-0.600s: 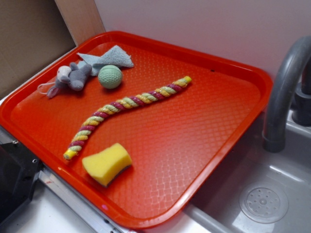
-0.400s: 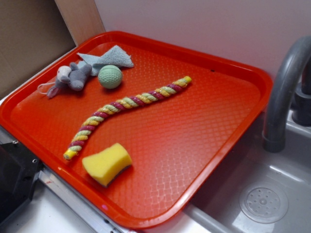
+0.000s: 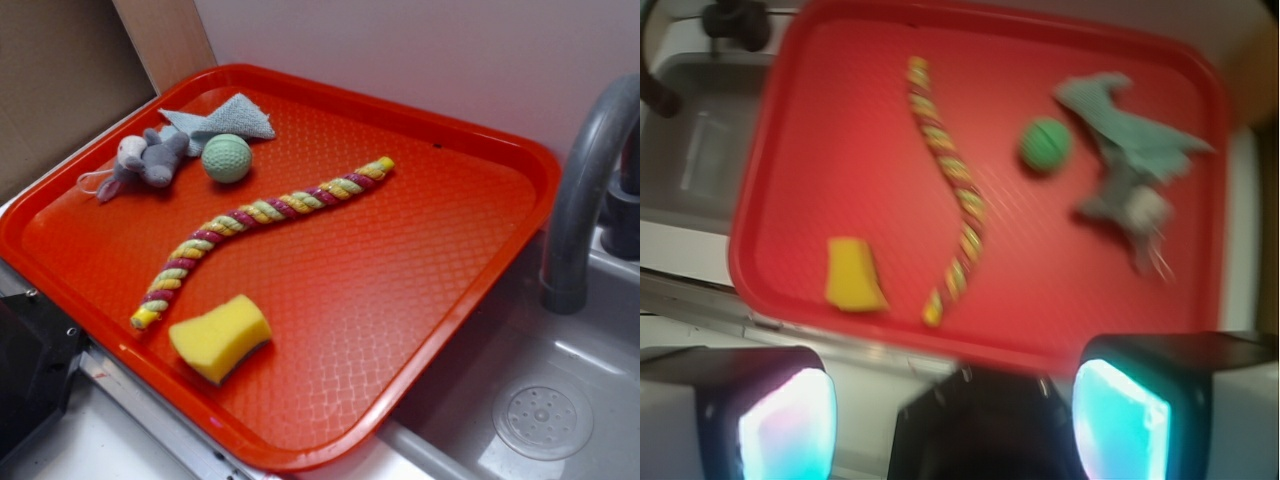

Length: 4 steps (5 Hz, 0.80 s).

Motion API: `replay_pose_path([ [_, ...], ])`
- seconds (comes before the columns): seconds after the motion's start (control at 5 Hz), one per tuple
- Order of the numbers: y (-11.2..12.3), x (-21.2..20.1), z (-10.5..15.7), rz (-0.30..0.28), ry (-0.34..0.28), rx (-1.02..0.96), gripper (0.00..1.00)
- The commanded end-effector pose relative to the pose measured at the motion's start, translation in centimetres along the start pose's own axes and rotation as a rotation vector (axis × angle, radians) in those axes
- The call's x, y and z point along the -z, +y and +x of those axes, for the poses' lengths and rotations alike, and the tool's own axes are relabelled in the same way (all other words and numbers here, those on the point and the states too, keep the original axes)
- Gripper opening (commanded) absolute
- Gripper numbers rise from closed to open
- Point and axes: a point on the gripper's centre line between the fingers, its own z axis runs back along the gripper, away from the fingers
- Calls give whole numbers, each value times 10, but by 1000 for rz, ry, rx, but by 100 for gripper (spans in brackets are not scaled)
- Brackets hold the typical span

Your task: Grab the multicolored rope.

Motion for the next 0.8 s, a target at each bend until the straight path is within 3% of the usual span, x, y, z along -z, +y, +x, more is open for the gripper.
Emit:
replay_pose_path([
  [0.0,15,59,57,-5,-84,65,100],
  [0.2,11,90,85,16,-85,123,100],
  [0.6,-1,149,104,74,24,225,100],
])
